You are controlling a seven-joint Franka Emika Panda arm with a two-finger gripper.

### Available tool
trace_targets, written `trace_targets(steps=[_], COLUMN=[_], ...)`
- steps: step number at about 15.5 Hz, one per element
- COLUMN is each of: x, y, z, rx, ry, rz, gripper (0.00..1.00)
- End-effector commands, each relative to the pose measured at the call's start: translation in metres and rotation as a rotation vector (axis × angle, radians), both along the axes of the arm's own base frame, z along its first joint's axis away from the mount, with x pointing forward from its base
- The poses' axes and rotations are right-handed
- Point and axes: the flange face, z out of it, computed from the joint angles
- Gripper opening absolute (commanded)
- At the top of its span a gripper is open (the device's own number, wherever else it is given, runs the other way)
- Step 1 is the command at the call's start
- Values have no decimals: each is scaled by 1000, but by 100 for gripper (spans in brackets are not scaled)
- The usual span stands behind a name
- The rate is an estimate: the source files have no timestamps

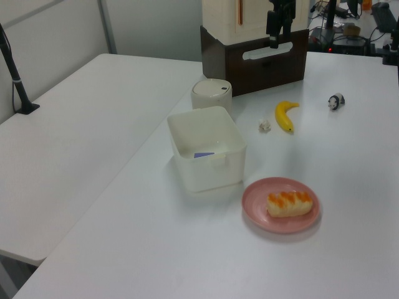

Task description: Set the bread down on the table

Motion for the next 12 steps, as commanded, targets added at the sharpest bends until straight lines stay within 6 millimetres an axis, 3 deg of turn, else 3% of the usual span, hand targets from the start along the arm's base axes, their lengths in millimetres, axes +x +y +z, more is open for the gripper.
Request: trace_targets(steps=[1,12], x=[-4,-3], y=[-1,-2], z=[5,4], rx=[15,18], ry=[14,13], rz=[-21,-15], gripper=[100,100])
